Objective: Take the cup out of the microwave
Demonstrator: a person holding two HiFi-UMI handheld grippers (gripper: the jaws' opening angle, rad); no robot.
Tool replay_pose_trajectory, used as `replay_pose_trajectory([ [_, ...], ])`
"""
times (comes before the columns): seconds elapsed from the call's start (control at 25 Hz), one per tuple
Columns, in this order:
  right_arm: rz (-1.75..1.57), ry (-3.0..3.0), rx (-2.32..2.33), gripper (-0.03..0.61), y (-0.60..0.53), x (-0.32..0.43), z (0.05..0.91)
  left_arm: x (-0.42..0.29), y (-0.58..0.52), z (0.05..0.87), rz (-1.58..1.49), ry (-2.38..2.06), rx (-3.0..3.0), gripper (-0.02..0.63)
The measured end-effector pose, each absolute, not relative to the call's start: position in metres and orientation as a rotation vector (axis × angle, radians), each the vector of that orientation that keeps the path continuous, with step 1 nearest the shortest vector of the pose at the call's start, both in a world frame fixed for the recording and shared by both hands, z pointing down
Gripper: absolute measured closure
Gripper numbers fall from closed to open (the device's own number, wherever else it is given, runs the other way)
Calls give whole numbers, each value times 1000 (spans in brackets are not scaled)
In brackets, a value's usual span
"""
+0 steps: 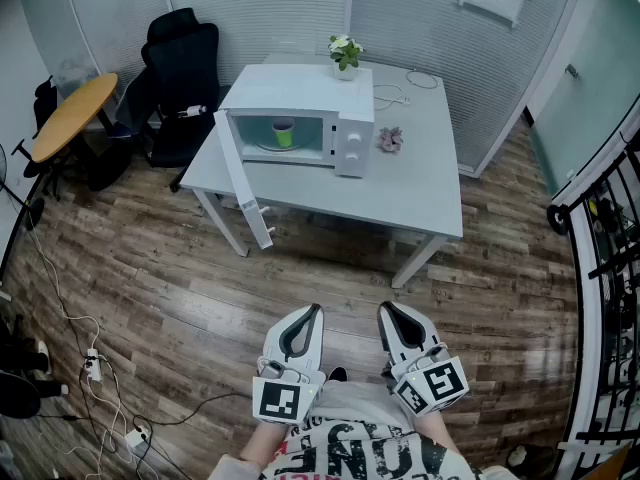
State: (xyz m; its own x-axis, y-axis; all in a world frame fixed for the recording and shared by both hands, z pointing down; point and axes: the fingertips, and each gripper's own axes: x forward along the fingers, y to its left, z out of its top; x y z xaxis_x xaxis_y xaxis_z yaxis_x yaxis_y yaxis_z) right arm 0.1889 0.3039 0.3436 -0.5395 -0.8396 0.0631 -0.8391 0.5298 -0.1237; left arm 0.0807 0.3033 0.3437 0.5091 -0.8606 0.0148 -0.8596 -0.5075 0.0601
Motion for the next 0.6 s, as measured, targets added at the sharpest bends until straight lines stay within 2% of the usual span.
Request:
replay_pose_trajectory([
  [0.6, -171, 2795, -1472, 554, 307, 190, 341, 83, 303, 343, -43, -1548, 2670, 601],
])
